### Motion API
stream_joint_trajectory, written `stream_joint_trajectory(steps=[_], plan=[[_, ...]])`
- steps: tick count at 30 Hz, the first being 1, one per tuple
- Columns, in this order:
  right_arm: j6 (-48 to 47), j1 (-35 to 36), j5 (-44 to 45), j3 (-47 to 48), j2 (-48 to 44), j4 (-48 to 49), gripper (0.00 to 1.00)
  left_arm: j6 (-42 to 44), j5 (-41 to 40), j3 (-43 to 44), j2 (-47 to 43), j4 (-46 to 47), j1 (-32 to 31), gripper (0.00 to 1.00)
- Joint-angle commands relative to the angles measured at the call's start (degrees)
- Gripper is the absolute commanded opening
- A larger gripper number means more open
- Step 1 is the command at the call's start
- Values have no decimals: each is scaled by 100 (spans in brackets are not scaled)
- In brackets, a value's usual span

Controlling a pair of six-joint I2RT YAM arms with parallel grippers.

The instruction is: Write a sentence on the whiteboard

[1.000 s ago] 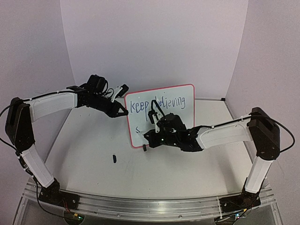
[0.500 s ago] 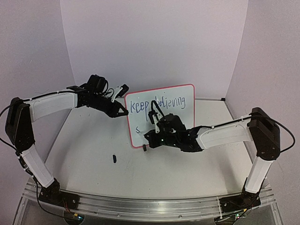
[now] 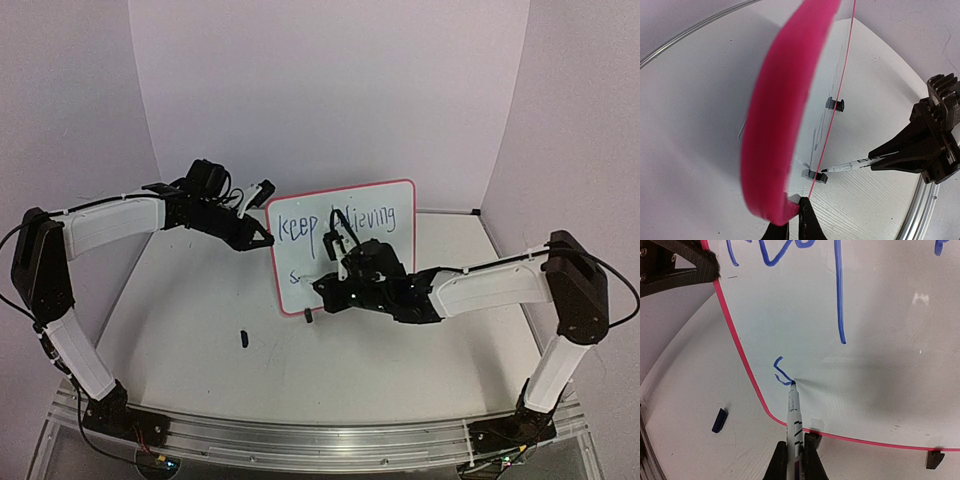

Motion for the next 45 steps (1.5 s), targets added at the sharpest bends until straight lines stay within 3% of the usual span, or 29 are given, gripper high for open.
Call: stream_joint_trajectory(steps=[1, 33, 45], plan=[[-62, -28, -204, -119, -454, 368, 0, 240, -377, -101, 252, -778, -123, 0], [95, -43, 245, 348, 177, 130, 0, 247, -382, -101, 243, -784, -131, 0], [254, -44, 912, -55, -249, 73, 0, 242, -393, -101, 226, -784, -140, 0]])
